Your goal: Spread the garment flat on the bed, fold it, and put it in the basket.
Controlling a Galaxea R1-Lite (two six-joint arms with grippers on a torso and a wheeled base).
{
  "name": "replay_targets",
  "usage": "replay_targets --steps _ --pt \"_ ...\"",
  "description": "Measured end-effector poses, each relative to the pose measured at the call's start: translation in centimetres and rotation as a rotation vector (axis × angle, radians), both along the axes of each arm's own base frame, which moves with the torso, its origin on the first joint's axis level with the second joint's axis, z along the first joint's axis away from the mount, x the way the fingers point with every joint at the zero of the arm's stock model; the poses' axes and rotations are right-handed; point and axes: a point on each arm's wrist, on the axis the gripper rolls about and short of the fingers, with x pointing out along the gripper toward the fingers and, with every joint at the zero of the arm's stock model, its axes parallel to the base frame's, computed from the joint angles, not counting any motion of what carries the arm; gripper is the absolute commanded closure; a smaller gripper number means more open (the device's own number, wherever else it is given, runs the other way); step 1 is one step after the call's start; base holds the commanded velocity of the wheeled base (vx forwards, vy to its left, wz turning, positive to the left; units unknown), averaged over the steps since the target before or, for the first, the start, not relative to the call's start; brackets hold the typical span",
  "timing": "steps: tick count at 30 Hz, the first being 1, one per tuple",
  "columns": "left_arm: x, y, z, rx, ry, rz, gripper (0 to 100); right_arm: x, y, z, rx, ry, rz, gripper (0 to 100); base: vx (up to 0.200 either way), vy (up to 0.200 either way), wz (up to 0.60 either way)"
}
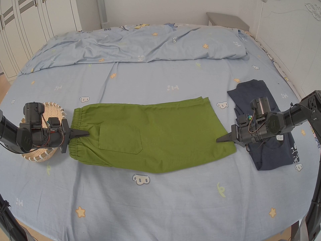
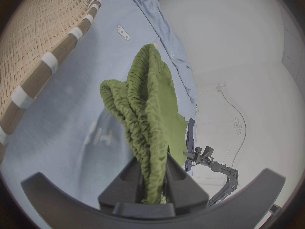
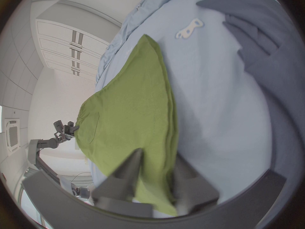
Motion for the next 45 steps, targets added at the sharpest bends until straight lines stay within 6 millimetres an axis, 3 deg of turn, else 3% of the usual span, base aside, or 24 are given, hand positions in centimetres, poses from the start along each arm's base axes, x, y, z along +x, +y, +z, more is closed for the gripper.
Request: replay_targets --steps 14,20,27,38,45 --pt "0.0 0.0 0.0 -0.001 0.004 -0.001 100 -0.1 -1.5 2.1 0.025 -0.053 -0.023 100 0.000 0.000 0.00" --pt "-0.4 0.0 -0.2 0.002 0.042 -0.006 100 -2.1 -1.8 3.8 0.020 -0.033 -0.028 100 0.000 0.000 0.00" --pt "-2.2 -0.1 -0.9 0.059 0.086 -0.053 100 -5.7 -1.8 3.6 0.006 0.035 -0.017 100 0.000 0.000 0.00" --pt "-7.3 -0.1 -3.3 0.138 0.142 -0.121 100 -14.5 -1.8 0.5 -0.017 0.204 0.019 100 0.000 0.000 0.00" --pt "-10.2 0.1 -4.7 0.184 0.150 -0.156 100 -18.9 -1.6 -1.1 -0.016 0.189 0.052 100 0.000 0.000 0.00"
